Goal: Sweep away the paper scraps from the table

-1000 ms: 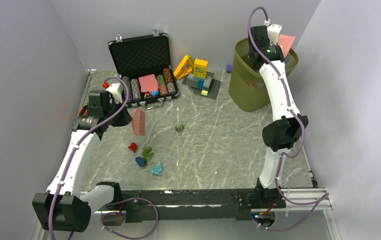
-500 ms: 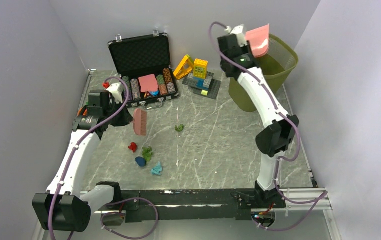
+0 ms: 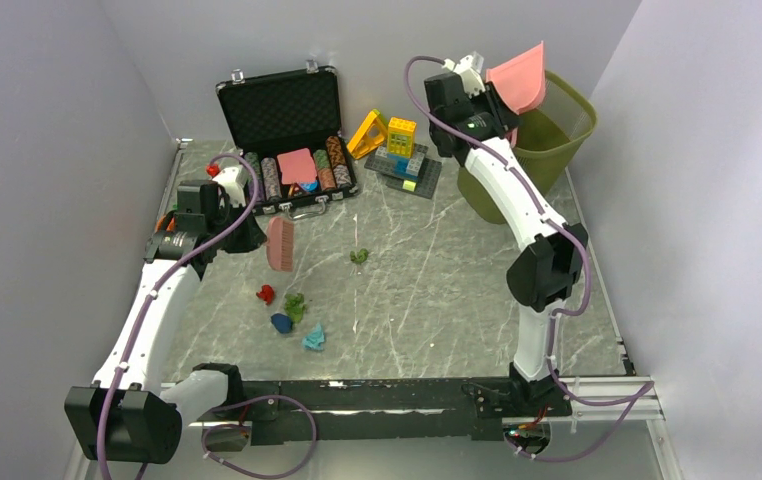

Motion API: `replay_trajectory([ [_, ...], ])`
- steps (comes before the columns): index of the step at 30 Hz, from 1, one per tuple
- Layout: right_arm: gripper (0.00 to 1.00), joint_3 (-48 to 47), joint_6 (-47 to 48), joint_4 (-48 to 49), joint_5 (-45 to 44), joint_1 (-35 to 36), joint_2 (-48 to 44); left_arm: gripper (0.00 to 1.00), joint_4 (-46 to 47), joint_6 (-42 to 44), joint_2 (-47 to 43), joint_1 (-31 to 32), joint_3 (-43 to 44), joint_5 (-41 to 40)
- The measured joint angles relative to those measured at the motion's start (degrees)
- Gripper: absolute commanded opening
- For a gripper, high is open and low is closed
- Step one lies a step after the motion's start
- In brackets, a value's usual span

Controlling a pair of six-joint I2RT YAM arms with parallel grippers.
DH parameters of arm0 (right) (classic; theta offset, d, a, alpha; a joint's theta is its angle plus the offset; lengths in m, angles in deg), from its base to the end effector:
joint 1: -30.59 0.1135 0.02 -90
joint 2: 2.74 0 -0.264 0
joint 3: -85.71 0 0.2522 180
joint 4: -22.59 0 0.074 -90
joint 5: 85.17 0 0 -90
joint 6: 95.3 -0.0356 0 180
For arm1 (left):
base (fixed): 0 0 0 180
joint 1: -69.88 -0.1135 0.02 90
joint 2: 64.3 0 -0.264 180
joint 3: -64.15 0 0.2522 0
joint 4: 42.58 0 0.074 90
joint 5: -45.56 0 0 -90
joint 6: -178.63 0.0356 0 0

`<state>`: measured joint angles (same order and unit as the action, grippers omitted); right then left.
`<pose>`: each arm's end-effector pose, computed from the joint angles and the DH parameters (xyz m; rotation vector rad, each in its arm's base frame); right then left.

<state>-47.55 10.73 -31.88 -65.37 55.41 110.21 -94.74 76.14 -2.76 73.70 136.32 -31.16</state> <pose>0.4050 0.1504 0.3958 0.0001 1.9328 -1.1957 0.2224 -0.0230 0.3201 -0.0538 2.3060 -0.4125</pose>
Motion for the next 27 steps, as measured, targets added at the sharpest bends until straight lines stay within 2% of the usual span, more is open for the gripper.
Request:
replay_trajectory([
  [1,0.13,0.0,0.6,0.5,-0.9,-0.2,0.0,0.0,0.0,0.0,0.0,0.0,0.0,0.0],
  [3,0.0,0.0,1.7,1.6,-2.7,-0.9,0.0,0.0,0.0,0.3,0.0,0.0,0.0,0.0],
  [9,0.0,0.0,2.7,4.4,-6.8,-4.9,0.0,0.0,0.0,0.8,0.0,0.0,0.0,0.0],
  [13,0.0,-0.9,-2.5,0.0,-6.1,-6.9,0.0,0.0,0.0,0.8,0.0,0.0,0.0,0.1],
  [16,0.0,-5.1,-9.2,-8.1,-1.2,-6.9,0.0,0.0,0.0,0.8,0.0,0.0,0.0,0.6],
  [20,0.0,-10.0,-18.1,-15.6,11.1,-6.0,-1.7,0.0,0.0,0.7,0.1,0.0,0.0,1.7],
  [23,0.0,-4.7,-21.4,-16.8,20.0,-3.4,-6.9,0.0,0.0,0.6,0.4,0.4,0.2,2.4],
  [27,0.0,7.0,-23.7,-16.4,29.0,4.2,-15.2,0.0,0.0,-0.1,2.1,2.7,2.5,3.0],
])
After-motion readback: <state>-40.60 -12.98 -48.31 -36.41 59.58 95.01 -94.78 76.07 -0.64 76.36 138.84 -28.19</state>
